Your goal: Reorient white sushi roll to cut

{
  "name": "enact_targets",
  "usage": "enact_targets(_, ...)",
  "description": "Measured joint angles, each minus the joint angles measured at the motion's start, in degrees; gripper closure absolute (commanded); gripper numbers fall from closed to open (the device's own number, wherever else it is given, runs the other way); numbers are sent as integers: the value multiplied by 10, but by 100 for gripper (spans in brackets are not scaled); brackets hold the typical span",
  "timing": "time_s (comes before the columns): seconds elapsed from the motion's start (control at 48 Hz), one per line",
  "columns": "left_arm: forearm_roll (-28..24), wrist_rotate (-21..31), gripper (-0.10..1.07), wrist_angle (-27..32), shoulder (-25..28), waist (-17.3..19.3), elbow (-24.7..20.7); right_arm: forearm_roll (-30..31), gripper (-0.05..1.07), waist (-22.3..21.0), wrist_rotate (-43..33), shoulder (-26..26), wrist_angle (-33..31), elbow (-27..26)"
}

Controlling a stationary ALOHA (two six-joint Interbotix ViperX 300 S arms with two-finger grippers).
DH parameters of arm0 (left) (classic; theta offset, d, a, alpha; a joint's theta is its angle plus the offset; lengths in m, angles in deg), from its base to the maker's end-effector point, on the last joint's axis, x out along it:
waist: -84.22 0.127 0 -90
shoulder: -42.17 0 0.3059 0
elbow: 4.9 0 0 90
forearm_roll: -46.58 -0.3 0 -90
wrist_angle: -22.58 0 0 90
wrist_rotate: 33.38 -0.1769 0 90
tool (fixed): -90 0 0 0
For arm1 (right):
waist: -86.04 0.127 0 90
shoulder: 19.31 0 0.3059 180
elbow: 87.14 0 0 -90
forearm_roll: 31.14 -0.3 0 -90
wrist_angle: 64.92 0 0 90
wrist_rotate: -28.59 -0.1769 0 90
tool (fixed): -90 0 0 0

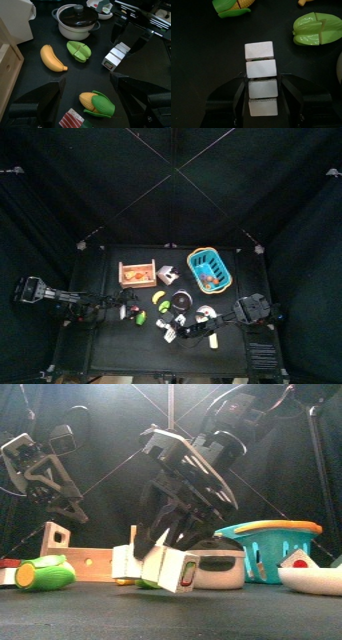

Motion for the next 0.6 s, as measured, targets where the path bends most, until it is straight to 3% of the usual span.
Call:
enact_targets(0.167, 4, 0, -4, 0, -1, 0, 1, -36, 36, 1, -6, 11, -21, 4)
enact_targets(0.354, 4, 0, -4, 1, -1, 0, 3, -81, 36, 4, -19, 29, -104, 7)
enact_targets(0.604, 4, 0, -4, 0, -1, 0, 4, -71, 36, 26, -110, 31, -162, 17)
